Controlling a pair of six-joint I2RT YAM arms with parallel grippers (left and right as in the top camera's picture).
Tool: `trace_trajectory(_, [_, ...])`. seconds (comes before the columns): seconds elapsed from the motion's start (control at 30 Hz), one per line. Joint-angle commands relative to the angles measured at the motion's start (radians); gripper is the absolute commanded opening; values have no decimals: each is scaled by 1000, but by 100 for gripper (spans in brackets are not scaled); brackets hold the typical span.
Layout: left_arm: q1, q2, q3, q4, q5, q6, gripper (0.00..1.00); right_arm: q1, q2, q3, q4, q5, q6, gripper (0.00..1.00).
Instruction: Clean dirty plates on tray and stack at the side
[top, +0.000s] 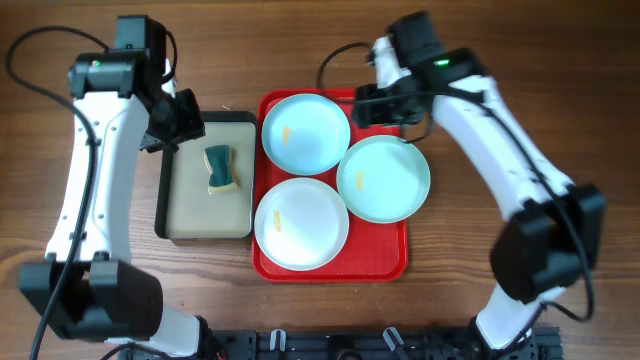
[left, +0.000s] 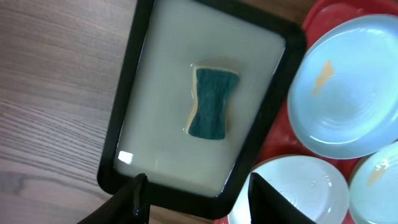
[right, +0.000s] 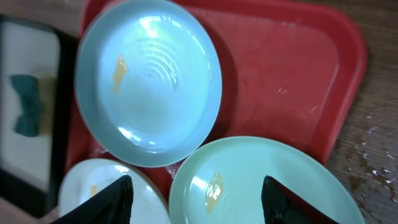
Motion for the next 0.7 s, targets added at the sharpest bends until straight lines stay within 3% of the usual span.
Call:
trace_trajectory(0.0, [-3, 19, -47, 65, -19, -2, 46, 29, 106, -2, 101, 93, -8, 52])
trace_trajectory(0.07, [-3, 21, -85, 113, -20, -26, 46, 32, 169, -2, 140, 93, 3, 50])
trace_trajectory(0.17, [-3, 29, -142, 168, -20, -32, 44, 32, 259, -2, 200, 51, 22, 34])
trace_trajectory(0.27, [-3, 31, -179, 200, -20, -32, 41, 32, 269, -2, 199, 54, 30, 19])
trace_trajectory(0.33, [-3, 31, -205, 238, -20, -32, 40, 32, 270, -4, 198, 54, 50, 18])
trace_trajectory(0.43, [-3, 33, -251, 301, -20, -32, 39, 32, 270, -17, 200, 47, 116, 6])
trace_trajectory(0.67, [-3, 44, -344, 383, -55, -32, 40, 34, 271, -22, 212, 38, 119, 16])
